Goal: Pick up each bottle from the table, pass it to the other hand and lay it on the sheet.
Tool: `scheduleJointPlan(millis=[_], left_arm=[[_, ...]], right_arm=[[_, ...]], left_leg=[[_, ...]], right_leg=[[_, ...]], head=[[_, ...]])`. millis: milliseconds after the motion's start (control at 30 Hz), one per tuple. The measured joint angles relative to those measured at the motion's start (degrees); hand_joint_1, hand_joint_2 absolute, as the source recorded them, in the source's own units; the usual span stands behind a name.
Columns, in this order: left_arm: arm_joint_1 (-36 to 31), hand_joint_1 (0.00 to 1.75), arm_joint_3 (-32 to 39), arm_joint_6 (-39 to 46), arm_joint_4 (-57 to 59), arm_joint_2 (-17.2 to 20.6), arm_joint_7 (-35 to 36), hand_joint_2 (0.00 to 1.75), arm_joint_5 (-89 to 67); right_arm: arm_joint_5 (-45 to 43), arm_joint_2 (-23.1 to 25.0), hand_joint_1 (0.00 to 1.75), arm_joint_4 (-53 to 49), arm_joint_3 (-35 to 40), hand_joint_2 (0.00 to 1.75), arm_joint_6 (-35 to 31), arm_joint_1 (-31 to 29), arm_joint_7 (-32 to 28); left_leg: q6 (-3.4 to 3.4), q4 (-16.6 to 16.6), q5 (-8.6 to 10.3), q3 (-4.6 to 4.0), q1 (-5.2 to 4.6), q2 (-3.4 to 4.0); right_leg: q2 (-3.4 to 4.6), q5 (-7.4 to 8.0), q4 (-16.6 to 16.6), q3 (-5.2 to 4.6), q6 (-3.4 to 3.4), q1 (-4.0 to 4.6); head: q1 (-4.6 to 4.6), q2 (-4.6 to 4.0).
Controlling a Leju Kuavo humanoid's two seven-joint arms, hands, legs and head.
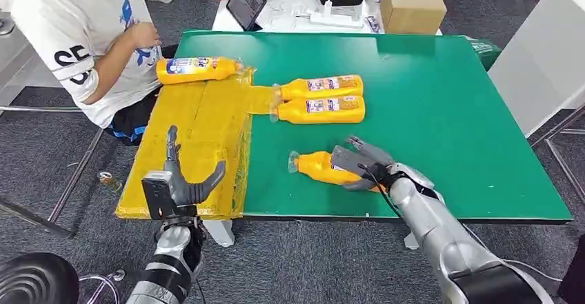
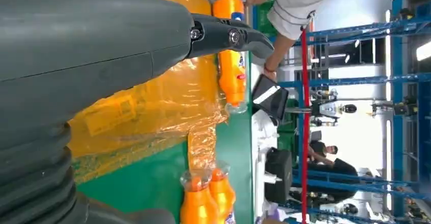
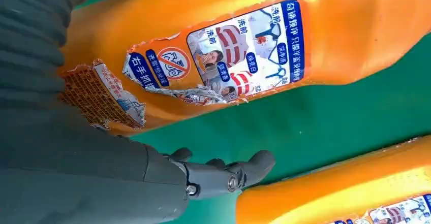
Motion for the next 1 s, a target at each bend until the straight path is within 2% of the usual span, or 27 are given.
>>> scheduleJointPlan(millis=[600,800,1000], left_arm=[[-0.46,0.0,-0.63,-0.76,1.51,0.0,-0.02,1.75,1.36],[-0.54,0.0,-0.61,-2.64,2.08,0.0,-0.02,1.75,2.58],[-0.46,0.0,-0.37,-3.5,2.14,0.0,-0.02,1.75,3.08]], right_arm=[[0.63,-1.12,0.0,2.91,2.67,1.75,1.2,-2.26,0.26],[1.03,-3.72,0.0,1.12,5.8,1.75,4.88,-2.91,2.01],[-1.48,-8.3,0.0,-4.43,11.03,1.75,9.31,-2.9,4.96]], left_leg=[[0.02,0.0,0.01,0.08,-0.02,-0.05],[0.02,0.01,0.02,0.03,-0.03,-0.11],[0.02,0.01,0.02,-0.12,-0.04,-0.1]], right_leg=[[-0.02,0.0,0.0,0.14,0.01,-0.01],[-0.09,0.01,0.0,0.15,0.01,-0.02],[-0.1,0.03,0.0,0.03,0.04,-0.03]], head=[[-0.02,0.0],[-0.04,0.0],[-0.06,0.0]])
